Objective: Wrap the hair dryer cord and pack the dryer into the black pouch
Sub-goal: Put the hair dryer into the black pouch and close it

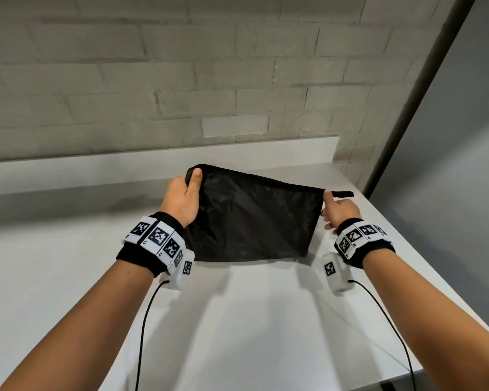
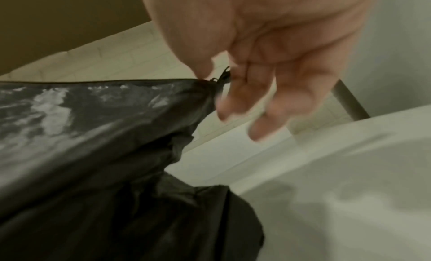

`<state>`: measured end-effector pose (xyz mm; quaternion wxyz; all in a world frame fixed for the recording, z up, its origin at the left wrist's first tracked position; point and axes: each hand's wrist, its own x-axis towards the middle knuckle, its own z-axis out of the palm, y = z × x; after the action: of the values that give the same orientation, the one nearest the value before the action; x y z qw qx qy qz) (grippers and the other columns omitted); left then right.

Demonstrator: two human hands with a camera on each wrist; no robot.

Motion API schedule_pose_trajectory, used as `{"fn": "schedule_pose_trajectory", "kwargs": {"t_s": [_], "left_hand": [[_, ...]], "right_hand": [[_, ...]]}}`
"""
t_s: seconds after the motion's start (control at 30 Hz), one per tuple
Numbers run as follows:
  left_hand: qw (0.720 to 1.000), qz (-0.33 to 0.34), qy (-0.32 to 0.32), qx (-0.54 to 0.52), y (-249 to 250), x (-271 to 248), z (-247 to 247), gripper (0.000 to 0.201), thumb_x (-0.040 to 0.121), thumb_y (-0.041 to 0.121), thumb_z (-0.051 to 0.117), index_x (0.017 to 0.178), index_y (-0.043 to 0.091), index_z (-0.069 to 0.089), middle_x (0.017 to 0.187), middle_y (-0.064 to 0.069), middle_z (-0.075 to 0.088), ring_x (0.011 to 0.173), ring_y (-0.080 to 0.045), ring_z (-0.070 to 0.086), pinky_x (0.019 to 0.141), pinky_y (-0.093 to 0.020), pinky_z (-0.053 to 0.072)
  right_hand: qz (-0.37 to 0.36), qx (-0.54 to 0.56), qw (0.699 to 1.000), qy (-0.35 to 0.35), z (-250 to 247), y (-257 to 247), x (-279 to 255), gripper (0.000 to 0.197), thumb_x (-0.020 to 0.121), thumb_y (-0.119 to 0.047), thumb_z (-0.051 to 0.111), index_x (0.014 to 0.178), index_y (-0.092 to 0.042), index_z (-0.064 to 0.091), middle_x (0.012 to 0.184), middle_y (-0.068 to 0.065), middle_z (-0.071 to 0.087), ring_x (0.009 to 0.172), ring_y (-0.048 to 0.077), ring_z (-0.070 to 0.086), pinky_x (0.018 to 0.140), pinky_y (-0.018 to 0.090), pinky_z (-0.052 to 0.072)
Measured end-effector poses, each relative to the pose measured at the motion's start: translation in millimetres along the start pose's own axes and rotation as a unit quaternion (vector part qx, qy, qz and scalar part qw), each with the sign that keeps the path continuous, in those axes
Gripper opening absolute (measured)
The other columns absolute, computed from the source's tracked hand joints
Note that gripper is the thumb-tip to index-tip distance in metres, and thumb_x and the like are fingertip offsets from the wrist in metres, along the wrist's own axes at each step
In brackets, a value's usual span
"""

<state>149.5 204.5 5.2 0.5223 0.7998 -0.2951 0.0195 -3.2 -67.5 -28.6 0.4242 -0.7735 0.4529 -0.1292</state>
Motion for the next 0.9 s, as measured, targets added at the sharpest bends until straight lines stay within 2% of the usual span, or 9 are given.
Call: {"fn": "schedule_pose_trajectory", "kwargs": {"t_s": [0.07, 0.13, 0.23, 0.43, 0.57, 0.63, 0.73, 0.83, 0.9], "left_hand": [[1.0, -0.012, 0.005, -0.001, 3, -2, 2, 0.036, 0.096, 0.044, 0.026, 0.081, 0.018, 0.048, 0.081, -0.006, 0.053, 0.076, -0.018, 0.049, 0.072, -0.025, 0.039], [0.999, -0.024, 0.019, 0.009, 10, -3, 2, 0.041, 0.1, 0.034, 0.029, 0.064, 0.017, 0.04, 0.063, -0.003, 0.045, 0.059, -0.016, 0.042, 0.056, -0.011, 0.034], [0.998, -0.039, 0.032, 0.041, 16, -2, 0, 0.048, 0.099, 0.03, 0.032, 0.053, 0.015, 0.029, 0.052, -0.001, 0.032, 0.049, -0.014, 0.033, 0.043, -0.012, 0.03], [0.995, -0.033, 0.076, 0.051, 14, 8, -11, 0.048, 0.098, 0.031, 0.037, 0.054, 0.014, 0.031, 0.053, -0.002, 0.034, 0.051, -0.015, 0.033, 0.05, -0.023, 0.028], [0.992, -0.044, 0.114, 0.021, 8, 16, -19, 0.03, 0.096, 0.027, 0.044, 0.087, 0.004, 0.061, 0.081, -0.008, 0.059, 0.077, -0.02, 0.053, 0.071, -0.023, 0.039], [0.991, -0.054, 0.116, -0.035, 2, 20, -21, 0.017, 0.094, 0.02, 0.05, 0.106, 0.012, 0.058, 0.093, -0.009, 0.062, 0.082, -0.021, 0.057, 0.075, -0.029, 0.045], [0.986, -0.058, 0.097, -0.125, -3, 20, -24, 0.035, 0.091, -0.004, 0.041, 0.09, 0.031, 0.037, 0.078, -0.003, 0.054, 0.061, -0.014, 0.049, 0.051, -0.021, 0.046], [0.988, -0.046, 0.045, -0.141, -6, 16, -25, 0.059, 0.075, -0.027, 0.024, 0.065, 0.024, 0.05, 0.054, 0.012, 0.053, 0.048, 0.001, 0.043, 0.045, -0.007, 0.034], [0.991, -0.058, 0.021, -0.116, -7, 13, -24, 0.068, 0.067, -0.028, 0.023, 0.04, 0.022, 0.059, 0.043, 0.013, 0.054, 0.043, 0.004, 0.046, 0.049, -0.007, 0.034]], "right_hand": [[0.018, 0.107, 0.988, -0.106, 6, -1, -5, 0.044, 0.092, -0.048, 0.033, 0.099, -0.012, 0.059, 0.099, 0.005, 0.059, 0.087, 0.027, 0.058, 0.083, 0.038, 0.043], [0.007, 0.194, 0.967, -0.165, 8, -5, -9, 0.02, 0.094, -0.029, 0.043, 0.095, -0.014, 0.056, 0.099, 0.008, 0.057, 0.083, 0.023, 0.055, 0.077, 0.034, 0.048], [-0.063, 0.198, 0.975, -0.076, 8, -13, -5, 0.014, 0.09, -0.005, 0.049, 0.079, -0.011, 0.055, 0.075, 0.008, 0.058, 0.072, 0.024, 0.055, 0.043, 0.018, 0.05], [-0.178, 0.224, 0.953, 0.102, -2, -31, 8, 0.036, 0.083, -0.005, 0.057, 0.066, -0.026, 0.033, 0.059, 0.001, 0.038, 0.053, 0.015, 0.039, 0.048, 0.022, 0.04], [-0.261, 0.251, 0.931, 0.051, -3, -43, 2, 0.044, 0.078, 0.018, 0.037, 0.059, -0.021, 0.045, 0.046, -0.01, 0.051, 0.042, -0.003, 0.043, 0.047, 0.007, 0.035], [-0.254, 0.235, 0.938, 0.018, -4, -43, 0, 0.046, 0.079, 0.019, 0.033, 0.061, -0.016, 0.057, 0.052, -0.017, 0.061, 0.051, -0.007, 0.054, 0.052, 0.002, 0.041], [-0.242, 0.238, 0.94, -0.028, -9, -43, 1, 0.034, 0.088, 0.01, 0.038, 0.096, -0.01, 0.065, 0.092, 0.001, 0.064, 0.085, 0.008, 0.06, 0.069, 0.001, 0.048], [-0.25, 0.226, 0.939, -0.065, -12, -43, 2, 0.037, 0.087, 0.011, 0.042, 0.117, -0.006, 0.057, 0.109, 0.004, 0.057, 0.084, 0.0, 0.058, 0.073, 0.0, 0.047], [-0.256, 0.215, 0.94, -0.066, -13, -43, 3, 0.039, 0.086, 0.013, 0.043, 0.119, -0.004, 0.056, 0.11, 0.006, 0.057, 0.076, -0.007, 0.06, 0.071, 0.0, 0.046]]}}
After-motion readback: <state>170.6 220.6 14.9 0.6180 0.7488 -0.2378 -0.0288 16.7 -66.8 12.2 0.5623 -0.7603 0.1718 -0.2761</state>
